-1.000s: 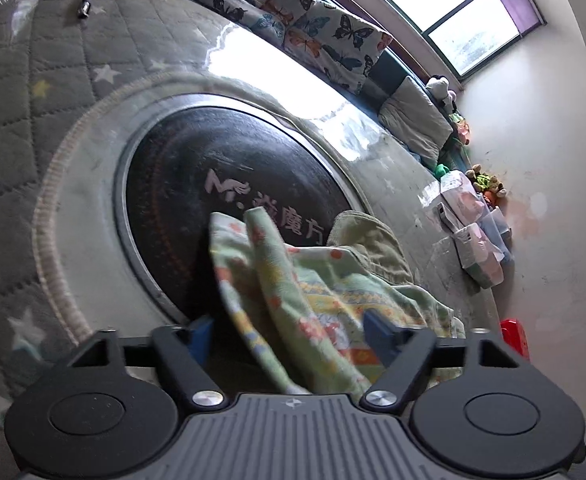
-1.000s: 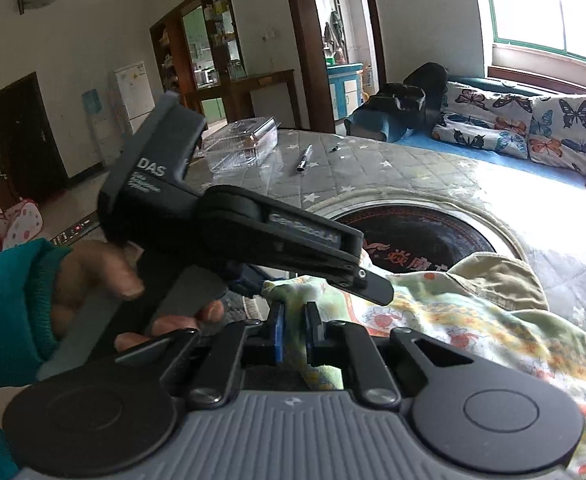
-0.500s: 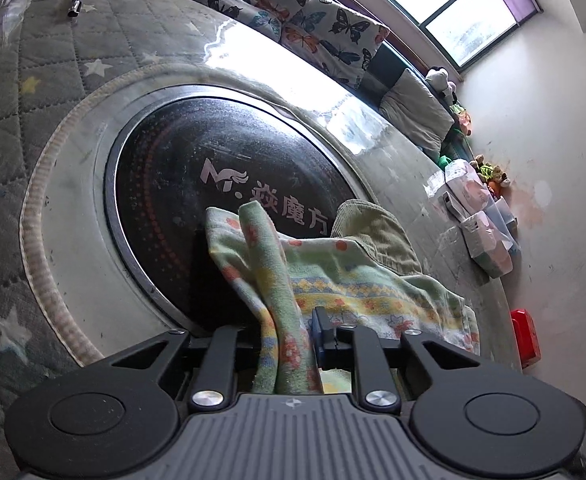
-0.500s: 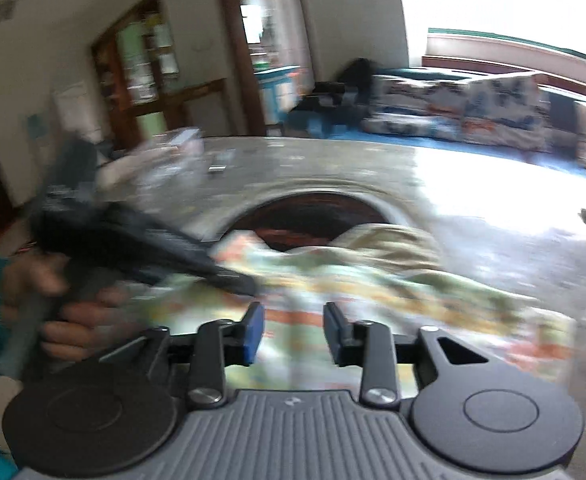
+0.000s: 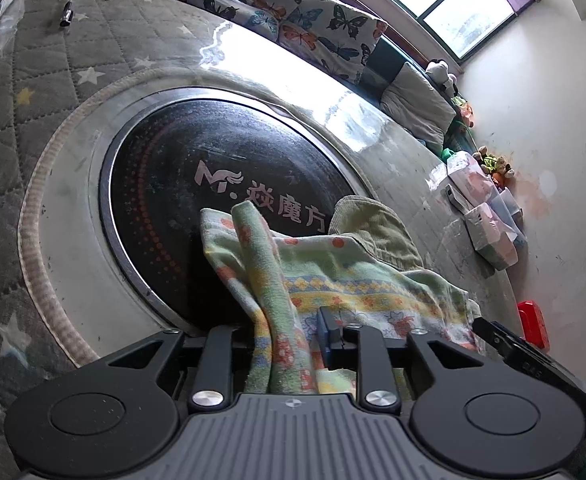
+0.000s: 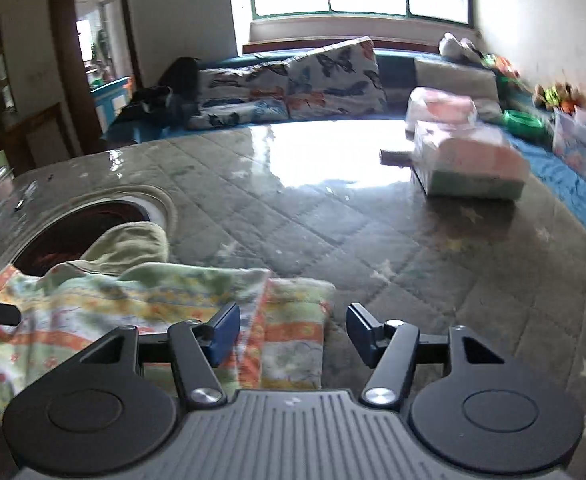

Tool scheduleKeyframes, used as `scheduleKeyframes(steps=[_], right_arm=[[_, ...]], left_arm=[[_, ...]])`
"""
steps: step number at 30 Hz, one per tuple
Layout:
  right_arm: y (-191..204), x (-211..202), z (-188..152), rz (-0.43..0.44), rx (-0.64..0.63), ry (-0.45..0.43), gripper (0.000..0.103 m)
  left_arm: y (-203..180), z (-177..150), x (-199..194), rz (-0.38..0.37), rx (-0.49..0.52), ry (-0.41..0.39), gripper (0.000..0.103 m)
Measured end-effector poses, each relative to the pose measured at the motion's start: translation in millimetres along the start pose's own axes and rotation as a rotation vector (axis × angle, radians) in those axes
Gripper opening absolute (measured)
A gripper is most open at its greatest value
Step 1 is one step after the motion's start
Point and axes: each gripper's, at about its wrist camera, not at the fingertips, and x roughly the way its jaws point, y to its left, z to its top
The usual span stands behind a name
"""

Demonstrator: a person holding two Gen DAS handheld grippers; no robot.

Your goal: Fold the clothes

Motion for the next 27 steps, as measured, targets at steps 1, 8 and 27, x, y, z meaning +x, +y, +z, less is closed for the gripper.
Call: scheduleKeyframes(steps=[1,8,27], right_arm=[[0.1,2.7,-1.4,0.013,0.016,0.008,0.061],[23.5,2.0,-7.4,0.078,0.002,0.003,0.026],[4.8,-74.5,12.9,0.061,0.051,-0.171,0.009]], left_arm=[[-0.9,-0.1,0.1,-0.001,0.003,0.000,0.032],[-9.9,-2.7,0.7,0.015,0.064,-0.011,0.037],[-79.5,4.3,-2.3,0.034,0.310,-0.080,0.012]])
